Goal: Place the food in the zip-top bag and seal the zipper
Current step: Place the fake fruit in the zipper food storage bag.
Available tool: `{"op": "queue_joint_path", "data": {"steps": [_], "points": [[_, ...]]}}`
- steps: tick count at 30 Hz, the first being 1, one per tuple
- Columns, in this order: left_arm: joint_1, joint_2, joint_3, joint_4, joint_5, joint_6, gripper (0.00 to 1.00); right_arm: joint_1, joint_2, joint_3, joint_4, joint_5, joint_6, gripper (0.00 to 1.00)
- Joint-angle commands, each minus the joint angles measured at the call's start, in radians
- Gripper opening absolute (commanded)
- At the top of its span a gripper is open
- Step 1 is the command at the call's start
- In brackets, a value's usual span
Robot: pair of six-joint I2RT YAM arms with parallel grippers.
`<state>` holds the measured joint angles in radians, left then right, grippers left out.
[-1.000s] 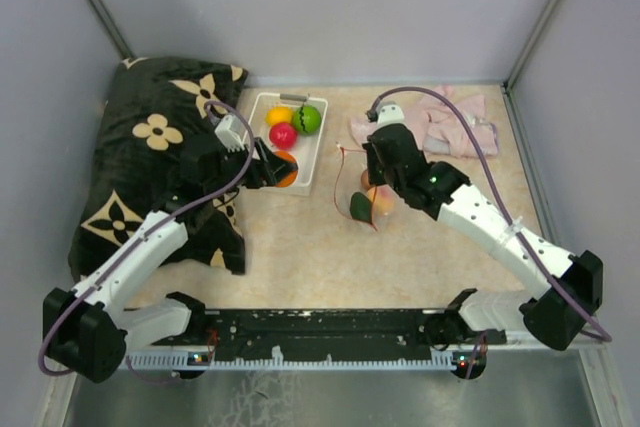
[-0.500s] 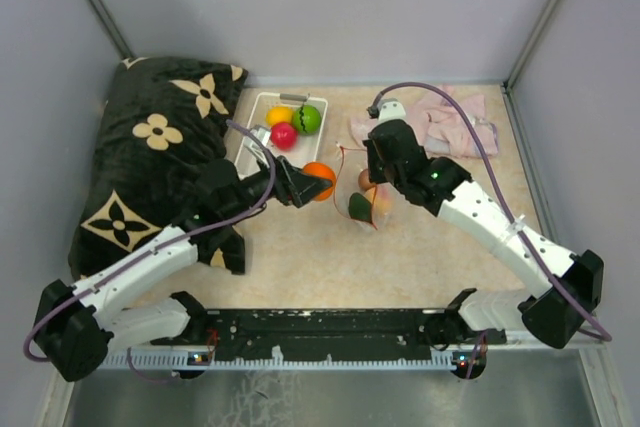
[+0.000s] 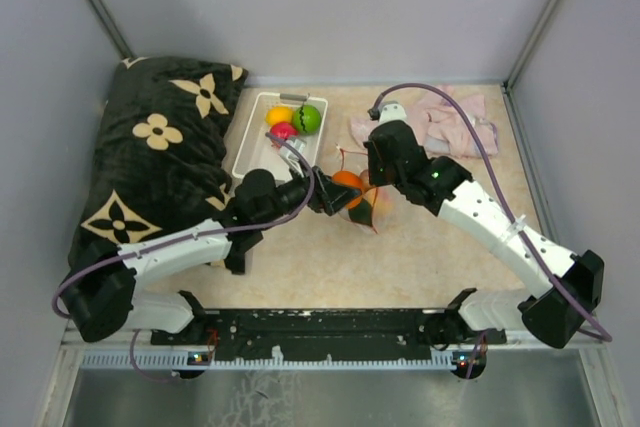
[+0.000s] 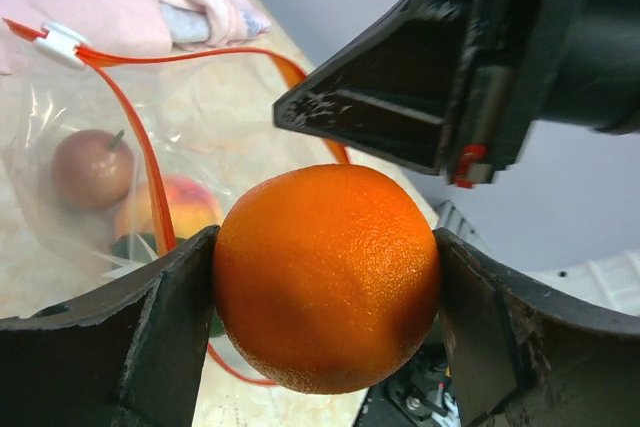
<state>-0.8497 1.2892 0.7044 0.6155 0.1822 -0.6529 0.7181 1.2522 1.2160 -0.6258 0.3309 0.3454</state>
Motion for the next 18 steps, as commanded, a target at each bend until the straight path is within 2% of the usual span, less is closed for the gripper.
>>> {"op": "queue_joint_path", "data": {"steps": [1, 12, 18], "points": [[-0.038, 0.044, 0.05, 0.017, -0.134, 0.093, 0.61, 0.007, -0.019, 0.076, -0.007, -0.014, 0.017, 0.02], [-0.063, 0.134, 0.118, -0.087, -0.273, 0.204, 0.63, 0.007, -0.031, 0.096, -0.029, -0.041, 0.024, 0.02], [-0.084, 0.17, 0.161, -0.133, -0.319, 0.221, 0.69, 0.007, -0.033, 0.093, -0.028, -0.054, 0.027, 0.02]]}}
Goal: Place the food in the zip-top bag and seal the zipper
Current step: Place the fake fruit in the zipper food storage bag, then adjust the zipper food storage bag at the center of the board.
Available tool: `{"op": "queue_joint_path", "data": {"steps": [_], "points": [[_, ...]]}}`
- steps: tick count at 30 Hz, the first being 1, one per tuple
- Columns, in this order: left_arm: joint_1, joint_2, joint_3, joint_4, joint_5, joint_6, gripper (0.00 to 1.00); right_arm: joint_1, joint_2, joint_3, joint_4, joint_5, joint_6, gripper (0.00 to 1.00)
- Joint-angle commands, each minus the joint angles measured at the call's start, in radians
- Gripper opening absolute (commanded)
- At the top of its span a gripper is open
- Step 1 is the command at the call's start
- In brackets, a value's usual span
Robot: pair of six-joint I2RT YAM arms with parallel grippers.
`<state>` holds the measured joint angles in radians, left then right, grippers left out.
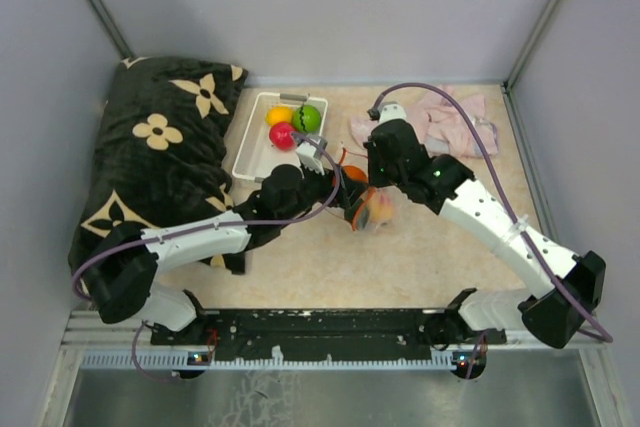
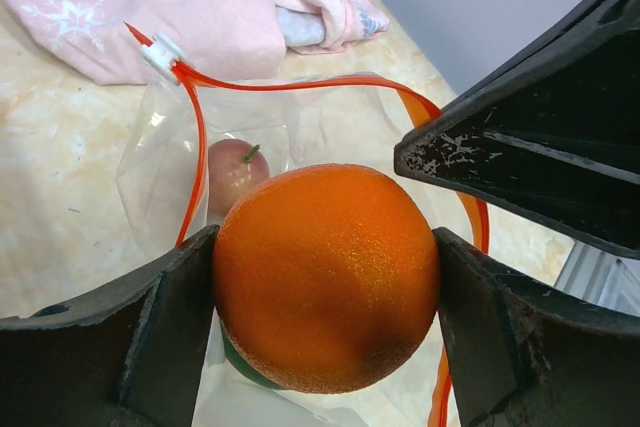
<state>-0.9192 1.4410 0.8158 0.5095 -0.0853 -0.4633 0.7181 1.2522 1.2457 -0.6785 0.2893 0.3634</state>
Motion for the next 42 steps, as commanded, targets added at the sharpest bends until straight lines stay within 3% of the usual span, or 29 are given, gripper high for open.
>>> {"op": "queue_joint_path", "data": {"steps": [1, 19, 29, 35, 42], "points": [[-0.017, 0.022, 0.055, -0.029, -0.052, 0.03, 0.7, 0.007, -0.033, 0.064, 0.026, -0.015, 0.009, 0.02], [-0.029, -0.021, 0.091, -0.089, -0.042, 0.046, 0.95, 0.007, -0.037, 0.055, -0.008, 0.049, 0.014, 0.03], [-0.029, -0.16, 0.094, -0.25, -0.027, 0.038, 0.96, 0.001, -0.036, 0.072, -0.027, 0.073, 0.019, 0.04], [-0.028, -0.255, 0.014, -0.374, -0.079, -0.023, 0.94, 0.0, -0.026, 0.069, -0.006, 0.063, 0.022, 0.04], [-0.028, -0.218, -0.021, -0.406, -0.094, -0.045, 0.89, 0.0, -0.04, 0.039, 0.02, 0.046, 0.042, 0.04]]}}
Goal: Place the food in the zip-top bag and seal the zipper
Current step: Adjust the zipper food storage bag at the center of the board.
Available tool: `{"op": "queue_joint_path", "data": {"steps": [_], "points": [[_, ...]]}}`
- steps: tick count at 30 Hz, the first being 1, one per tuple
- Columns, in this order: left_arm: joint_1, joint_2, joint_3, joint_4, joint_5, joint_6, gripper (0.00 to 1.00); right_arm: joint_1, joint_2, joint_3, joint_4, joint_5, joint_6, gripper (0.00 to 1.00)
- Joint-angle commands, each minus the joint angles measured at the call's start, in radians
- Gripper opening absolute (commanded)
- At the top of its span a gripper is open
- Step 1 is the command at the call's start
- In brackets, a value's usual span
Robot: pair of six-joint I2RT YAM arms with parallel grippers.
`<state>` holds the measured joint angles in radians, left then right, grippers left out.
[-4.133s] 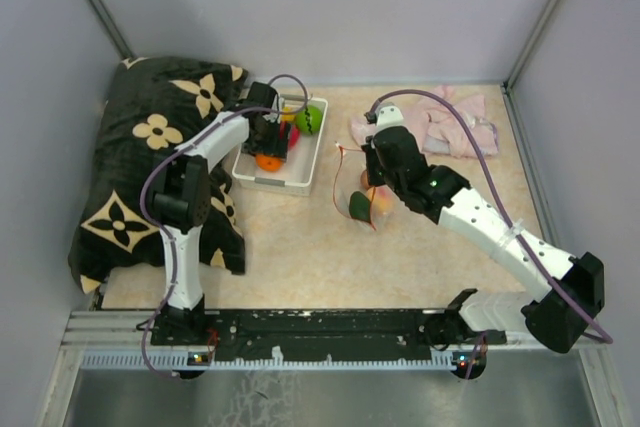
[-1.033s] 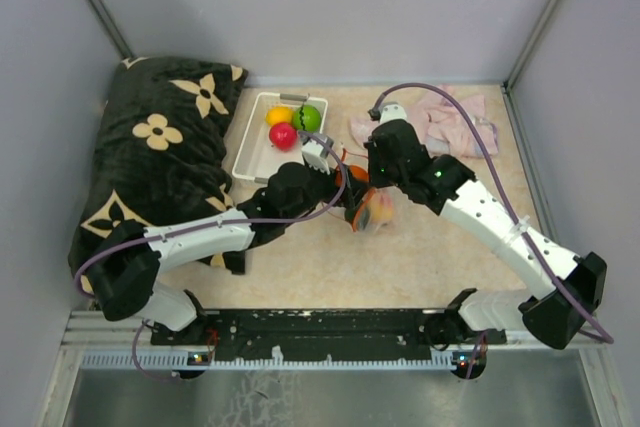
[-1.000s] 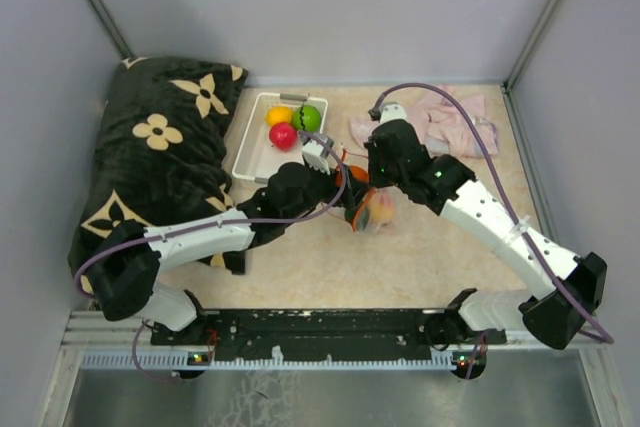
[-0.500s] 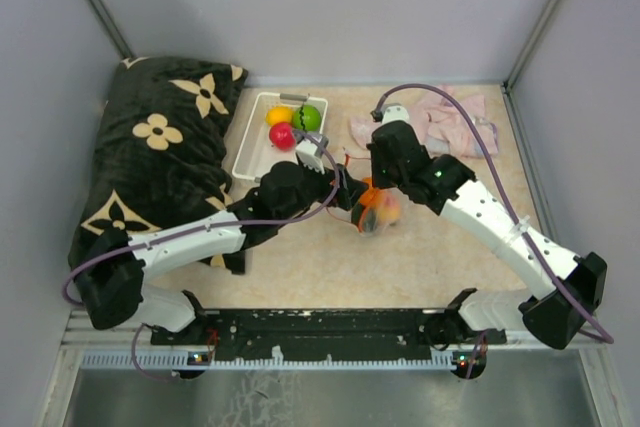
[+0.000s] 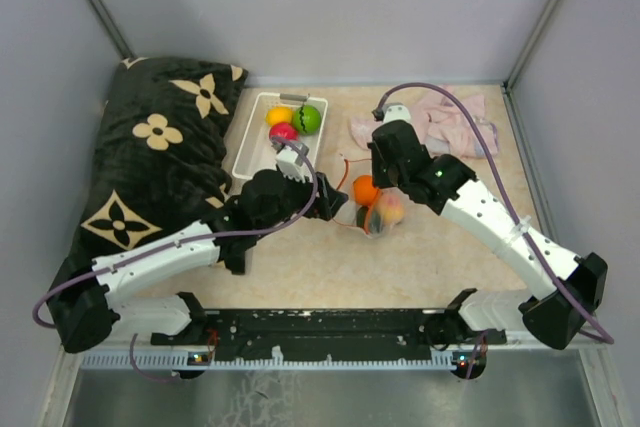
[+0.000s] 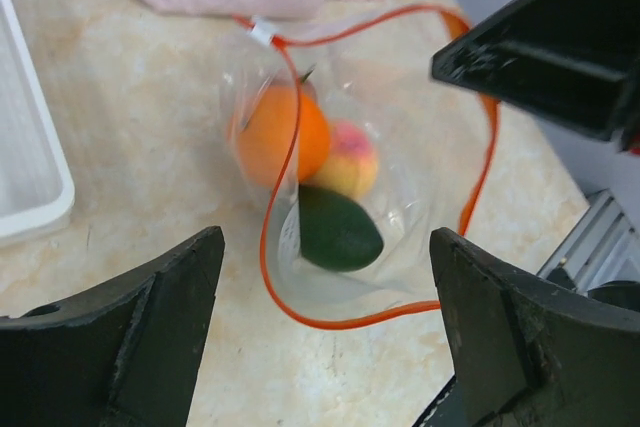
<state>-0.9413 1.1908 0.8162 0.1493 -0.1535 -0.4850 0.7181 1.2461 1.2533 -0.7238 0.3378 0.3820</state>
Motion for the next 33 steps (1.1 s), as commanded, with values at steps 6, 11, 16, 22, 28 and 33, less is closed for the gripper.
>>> {"op": "queue_joint_path", "data": {"steps": [6, 11, 16, 22, 28, 33], "points": [[-0.005, 0.119, -0.037, 0.013, 0.011, -0.034, 0.76, 0.001, -0.077, -0.022, 0.098, -0.037, 0.047, 0.04], [-0.006, 0.208, -0.015, 0.015, 0.048, -0.051, 0.53, 0.001, -0.106, -0.058, 0.105, -0.029, 0.051, 0.04], [-0.008, 0.196, 0.036, -0.026, 0.107, -0.045, 0.18, 0.0, -0.137, -0.069, 0.074, 0.051, 0.028, 0.04], [-0.014, 0.137, 0.188, -0.116, 0.199, -0.003, 0.05, -0.001, -0.201, -0.015, -0.086, 0.268, -0.019, 0.04], [-0.048, 0.205, 0.425, -0.237, 0.263, 0.054, 0.01, -0.002, -0.26, 0.031, -0.201, 0.362, -0.067, 0.06], [-0.089, 0.273, 0.507, -0.248, 0.251, 0.081, 0.01, -0.013, -0.285, 0.004, -0.25, 0.431, -0.1, 0.06]]}}
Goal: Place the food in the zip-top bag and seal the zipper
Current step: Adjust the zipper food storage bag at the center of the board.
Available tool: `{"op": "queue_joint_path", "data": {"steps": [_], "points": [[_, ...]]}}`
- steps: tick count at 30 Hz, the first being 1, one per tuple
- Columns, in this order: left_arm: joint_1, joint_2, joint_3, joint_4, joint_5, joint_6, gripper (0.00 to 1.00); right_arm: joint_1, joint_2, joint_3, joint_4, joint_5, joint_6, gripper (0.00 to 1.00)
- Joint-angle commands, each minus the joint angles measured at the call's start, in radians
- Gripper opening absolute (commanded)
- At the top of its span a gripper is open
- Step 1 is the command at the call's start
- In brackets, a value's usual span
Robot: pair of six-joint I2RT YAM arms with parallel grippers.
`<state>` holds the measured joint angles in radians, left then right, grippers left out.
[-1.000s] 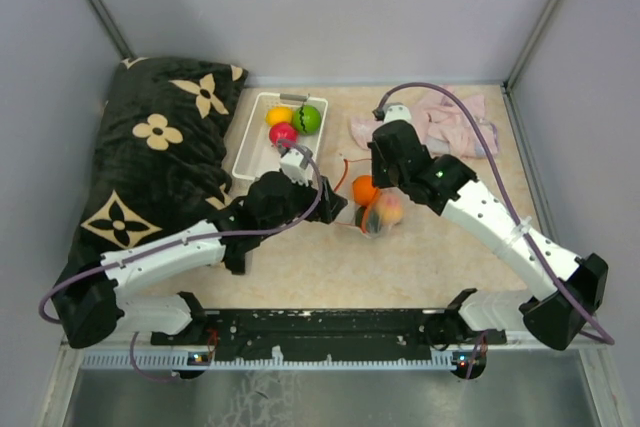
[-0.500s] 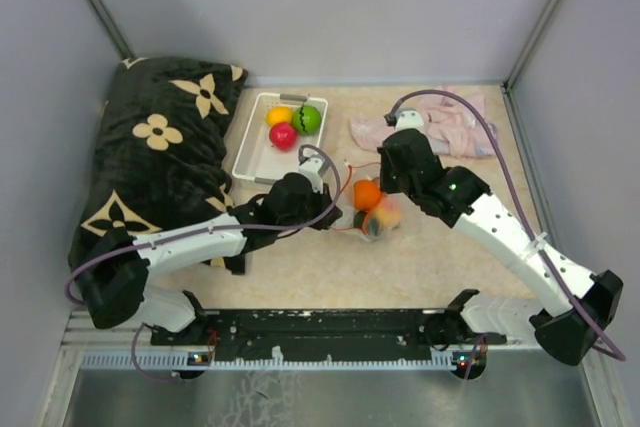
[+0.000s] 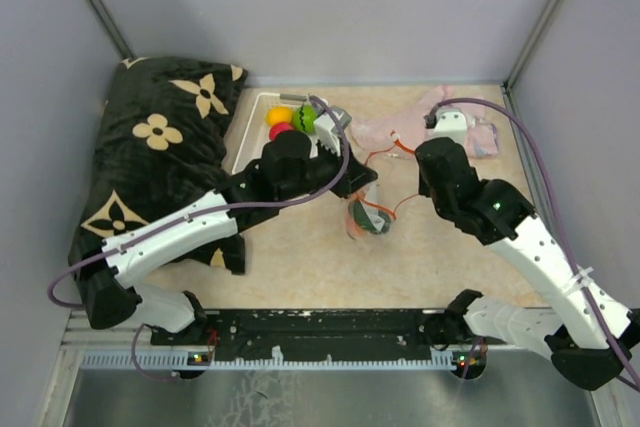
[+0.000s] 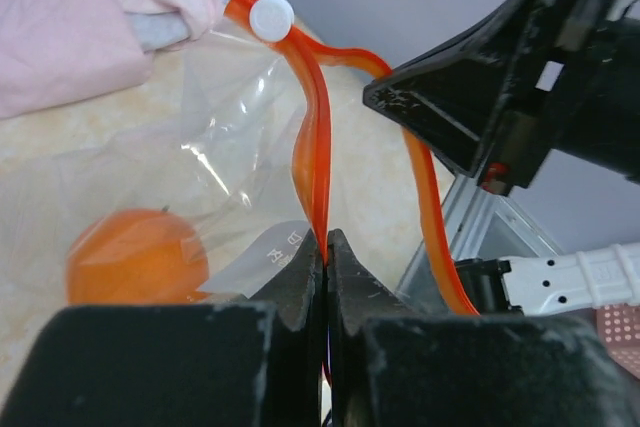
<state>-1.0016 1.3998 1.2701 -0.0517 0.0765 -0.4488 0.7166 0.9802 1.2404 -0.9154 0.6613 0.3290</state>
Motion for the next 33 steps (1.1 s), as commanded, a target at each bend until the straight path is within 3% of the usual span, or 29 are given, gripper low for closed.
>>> {"op": "queue_joint_path", "data": {"steps": [1, 12, 18, 23, 33], "points": [[-0.031, 0.084, 0.066, -0.057, 0.009, 0.053, 0.01, -0.014, -0.029, 0.012, -0.058, 0.113, -0.053, 0.06], [-0.029, 0.305, 0.253, -0.241, -0.104, 0.114, 0.05, -0.087, -0.052, -0.035, 0.049, 0.199, -0.205, 0.07], [-0.011, 0.432, 0.335, -0.258, -0.102, 0.11, 0.05, -0.09, -0.045, -0.105, 0.147, 0.101, -0.248, 0.07], [0.013, 0.427, 0.303, -0.248, -0.12, 0.098, 0.1, -0.091, -0.036, -0.14, 0.185, -0.003, -0.216, 0.07], [0.089, 0.325, 0.139, -0.177, -0.134, 0.072, 0.2, -0.09, -0.051, -0.142, 0.186, -0.069, -0.172, 0.07]]}}
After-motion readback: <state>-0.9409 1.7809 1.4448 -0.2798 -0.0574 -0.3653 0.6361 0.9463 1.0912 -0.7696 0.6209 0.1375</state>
